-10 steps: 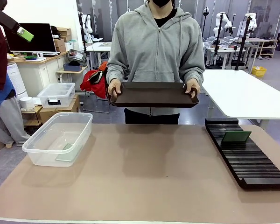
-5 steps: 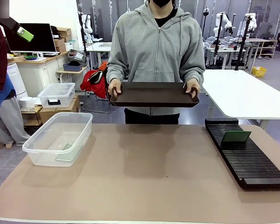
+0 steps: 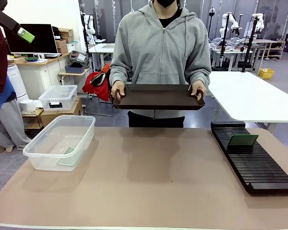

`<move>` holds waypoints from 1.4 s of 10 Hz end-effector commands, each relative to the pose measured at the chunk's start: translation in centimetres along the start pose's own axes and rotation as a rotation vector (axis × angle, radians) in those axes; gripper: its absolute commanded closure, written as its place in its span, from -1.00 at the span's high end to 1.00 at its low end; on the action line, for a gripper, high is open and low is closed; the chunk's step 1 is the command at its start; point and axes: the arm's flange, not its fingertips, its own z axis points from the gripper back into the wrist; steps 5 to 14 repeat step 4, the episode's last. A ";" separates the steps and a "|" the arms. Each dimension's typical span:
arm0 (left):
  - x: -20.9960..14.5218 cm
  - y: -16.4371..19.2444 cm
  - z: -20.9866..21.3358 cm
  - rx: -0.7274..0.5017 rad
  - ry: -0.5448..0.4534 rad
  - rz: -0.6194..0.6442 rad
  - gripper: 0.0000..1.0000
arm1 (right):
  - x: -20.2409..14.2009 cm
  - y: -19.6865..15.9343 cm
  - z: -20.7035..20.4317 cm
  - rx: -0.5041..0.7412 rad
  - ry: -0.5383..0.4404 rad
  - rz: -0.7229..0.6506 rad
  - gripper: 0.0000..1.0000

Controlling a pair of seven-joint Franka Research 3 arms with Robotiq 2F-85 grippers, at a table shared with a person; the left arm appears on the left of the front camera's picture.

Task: Sort PCBs into racks and boxes based on the side picked up.
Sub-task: If the short side of the Blank PCB is picked up, insert it into the PCB Rack ; if the long side is picked up, place it in the Organizing box.

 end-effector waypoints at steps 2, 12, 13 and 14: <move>-0.1 -0.1 0.0 0.005 -0.006 0.003 1.00 | 0.0 0.0 -0.1 0.001 0.000 -0.001 1.00; -0.1 -0.1 0.0 0.005 -0.006 0.003 1.00 | 0.0 0.0 -0.1 0.001 0.000 -0.001 1.00; -0.1 -0.1 0.0 0.005 -0.006 0.003 1.00 | 0.0 0.0 -0.1 0.001 0.000 -0.001 1.00; -0.1 -0.1 0.0 0.005 -0.006 0.003 1.00 | 0.0 0.0 -0.1 0.001 0.000 -0.001 1.00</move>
